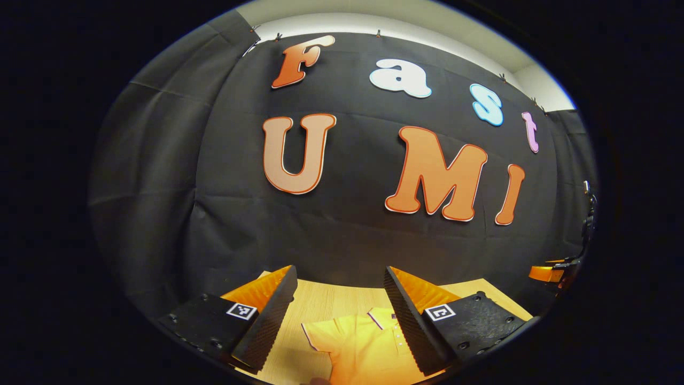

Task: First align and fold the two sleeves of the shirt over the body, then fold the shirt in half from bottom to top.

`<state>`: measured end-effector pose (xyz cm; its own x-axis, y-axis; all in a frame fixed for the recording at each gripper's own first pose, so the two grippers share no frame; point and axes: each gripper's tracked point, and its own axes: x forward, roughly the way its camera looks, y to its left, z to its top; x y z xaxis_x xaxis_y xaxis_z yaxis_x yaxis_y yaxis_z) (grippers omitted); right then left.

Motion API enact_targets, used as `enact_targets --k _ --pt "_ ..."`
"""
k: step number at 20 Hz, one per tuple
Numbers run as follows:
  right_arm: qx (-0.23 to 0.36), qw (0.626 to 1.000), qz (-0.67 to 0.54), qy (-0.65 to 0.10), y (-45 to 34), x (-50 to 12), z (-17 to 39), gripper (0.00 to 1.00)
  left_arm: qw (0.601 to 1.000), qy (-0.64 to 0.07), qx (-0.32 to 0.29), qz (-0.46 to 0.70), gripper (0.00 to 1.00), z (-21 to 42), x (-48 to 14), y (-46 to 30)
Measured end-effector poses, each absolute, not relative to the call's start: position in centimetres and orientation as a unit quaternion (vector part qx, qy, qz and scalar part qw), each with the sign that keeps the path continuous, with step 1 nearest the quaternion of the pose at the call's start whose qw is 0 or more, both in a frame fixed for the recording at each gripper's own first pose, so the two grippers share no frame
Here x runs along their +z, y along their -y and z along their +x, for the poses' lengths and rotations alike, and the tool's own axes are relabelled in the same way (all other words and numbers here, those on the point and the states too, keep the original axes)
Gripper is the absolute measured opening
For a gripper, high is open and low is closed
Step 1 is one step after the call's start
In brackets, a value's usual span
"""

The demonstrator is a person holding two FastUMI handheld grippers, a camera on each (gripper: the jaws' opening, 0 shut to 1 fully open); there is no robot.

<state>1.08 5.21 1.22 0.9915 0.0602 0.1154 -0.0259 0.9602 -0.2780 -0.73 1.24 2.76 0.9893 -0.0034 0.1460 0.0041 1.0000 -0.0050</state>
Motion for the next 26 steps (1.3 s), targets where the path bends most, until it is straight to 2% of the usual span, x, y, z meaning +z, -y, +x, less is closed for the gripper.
enact_targets --k 6,9,14,19,26 --pt "-0.002 0.994 -0.055 -0.095 -4.0 -2.9 6.4 0.98 0.998 0.06 0.007 0.001 0.98 0.1 1.6 -2.3" --pt "-0.003 0.978 -0.032 -0.205 -2.9 -6.9 9.7 0.98 0.999 0.045 0.012 -0.001 0.98 1.0 0.6 -3.2" --pt "-0.048 0.946 -0.026 -0.319 -0.6 -12.8 15.6 0.99 0.999 0.023 0.024 0.003 0.98 2.6 -0.9 -5.3" --pt "-0.095 0.917 -0.018 -0.386 1.8 -17.9 20.0 0.99 0.999 -0.006 0.037 -0.002 0.98 4.6 -3.0 -7.2" --pt "-0.15 0.887 -0.01 -0.437 3.9 -23.5 22.0 0.99 0.999 -0.036 0.04 -0.003 0.98 6.7 -5.1 -8.7"
